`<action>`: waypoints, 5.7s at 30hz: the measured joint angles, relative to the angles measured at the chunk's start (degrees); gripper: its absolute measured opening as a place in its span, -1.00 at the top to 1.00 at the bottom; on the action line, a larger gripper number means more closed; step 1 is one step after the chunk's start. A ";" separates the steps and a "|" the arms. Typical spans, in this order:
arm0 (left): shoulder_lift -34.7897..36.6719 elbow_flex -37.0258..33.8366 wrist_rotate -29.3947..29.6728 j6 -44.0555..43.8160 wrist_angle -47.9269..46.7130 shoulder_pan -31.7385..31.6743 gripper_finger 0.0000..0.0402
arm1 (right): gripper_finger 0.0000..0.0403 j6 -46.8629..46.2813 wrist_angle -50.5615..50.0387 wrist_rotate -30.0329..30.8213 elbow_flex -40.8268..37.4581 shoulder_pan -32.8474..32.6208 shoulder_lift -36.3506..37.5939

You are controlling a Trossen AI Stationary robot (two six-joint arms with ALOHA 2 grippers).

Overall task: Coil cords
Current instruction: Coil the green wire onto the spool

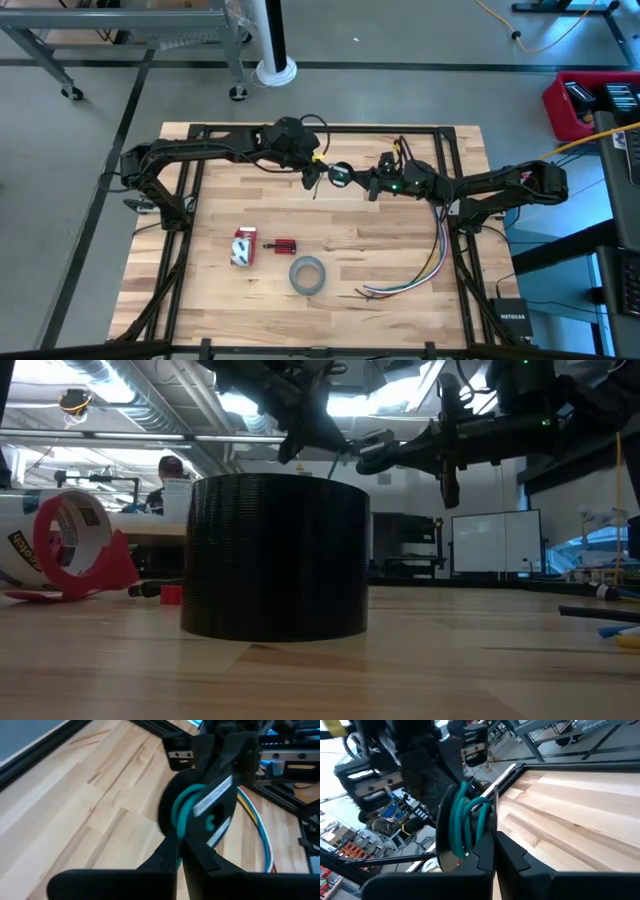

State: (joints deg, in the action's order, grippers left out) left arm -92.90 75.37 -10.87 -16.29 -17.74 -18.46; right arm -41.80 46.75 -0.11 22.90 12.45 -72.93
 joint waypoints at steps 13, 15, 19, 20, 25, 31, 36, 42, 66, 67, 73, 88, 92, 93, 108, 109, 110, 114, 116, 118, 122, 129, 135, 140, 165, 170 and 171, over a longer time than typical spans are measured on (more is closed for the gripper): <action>-0.09 -0.04 0.74 -0.42 0.44 1.43 0.96 | 0.97 0.16 5.80 2.45 0.09 -0.04 0.04; -0.09 -0.04 1.00 -0.44 0.49 1.96 0.96 | 0.97 0.17 6.31 3.14 0.09 -0.07 0.04; -0.09 -0.04 2.90 -0.44 0.66 3.06 0.95 | 0.97 0.17 6.92 4.44 0.09 -0.11 0.04; -0.09 -0.04 3.38 -0.44 0.71 3.40 0.95 | 0.97 0.20 6.99 4.78 0.09 -0.11 0.04; -0.09 -0.04 5.49 -0.41 1.29 4.73 0.95 | 0.97 0.20 7.71 6.63 0.09 -0.11 0.04; -0.09 -0.04 6.66 -0.22 2.98 5.70 0.95 | 0.97 0.30 9.93 7.01 0.67 -0.11 0.04; -0.09 -0.04 7.28 -0.20 3.68 6.13 0.95 | 0.97 1.78 8.59 7.09 2.85 -0.09 0.02; -0.22 -0.04 7.22 -0.19 3.66 6.46 0.95 | 0.97 3.19 8.30 7.16 4.02 -0.04 0.02; -0.35 -0.06 7.04 3.81 3.59 6.38 0.88 | 0.97 3.05 6.44 7.06 4.22 -0.04 0.04; -0.35 -0.07 7.04 4.40 3.57 6.38 0.84 | 0.97 3.04 6.48 7.05 4.23 -0.04 0.04; -0.35 -0.11 7.05 4.44 3.57 6.38 0.57 | 0.97 3.04 6.48 7.03 4.24 -0.04 0.07; -0.35 -0.11 7.08 1.74 -2.24 6.49 0.58 | 0.97 3.08 6.27 7.01 4.24 -0.04 0.07; -0.35 -0.11 7.19 1.75 -6.31 6.31 0.60 | 0.97 3.08 6.24 6.98 4.24 -0.04 0.07; -0.35 -0.11 7.31 1.84 -6.73 6.30 0.60 | 0.97 3.08 6.24 6.98 4.24 -0.04 0.07; 1.86 -0.11 11.65 2.63 -9.33 4.19 0.62 | 0.97 3.10 5.74 6.47 4.22 -0.04 0.07; 2.53 -0.11 11.65 2.14 -9.98 4.00 0.62 | 0.97 3.10 5.73 6.48 4.22 -0.04 0.07; 3.14 -0.11 11.67 1.86 -10.42 3.73 0.62 | 0.97 3.10 5.72 6.48 4.22 -0.04 0.07; 4.89 -0.06 11.63 1.43 -11.92 3.79 0.62 | 0.97 3.10 5.75 6.48 4.20 -0.04 0.07; 5.29 -0.04 11.64 1.37 -12.10 4.20 0.62 | 0.97 3.10 5.76 6.48 4.20 -0.04 0.07; 5.38 -0.05 11.56 1.33 -12.16 4.71 0.62 | 0.97 3.11 5.73 6.48 4.20 -0.04 0.07; 5.38 -0.05 11.50 1.28 -13.63 5.52 0.62 | 0.97 3.10 5.76 6.48 4.20 -0.04 0.07; 5.38 -0.04 11.56 -0.29 -16.88 6.49 0.62 | 0.97 3.11 5.80 6.50 4.17 -0.04 0.04; 5.38 -0.06 11.75 -0.28 -17.33 6.41 0.62 | 0.97 3.10 5.78 6.48 4.17 -0.04 0.04; 5.38 -0.06 11.76 -0.31 -17.33 6.38 0.62 | 0.97 3.10 5.76 6.50 4.17 -0.04 0.04; 5.38 -0.06 12.19 -3.77 -17.15 6.46 0.98 | 0.97 3.12 5.76 6.55 4.17 -0.04 0.04; 5.38 -0.04 13.35 -8.56 -17.09 7.58 0.99 | 0.97 3.15 5.78 8.83 4.17 -0.07 0.02; 5.38 -0.04 14.02 -9.19 -17.05 8.02 0.99 | 0.97 3.13 5.78 9.31 4.16 -0.07 0.02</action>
State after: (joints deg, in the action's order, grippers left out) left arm -87.53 75.33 3.15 -25.48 -34.80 -10.45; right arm -38.67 52.53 9.20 27.06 12.38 -72.90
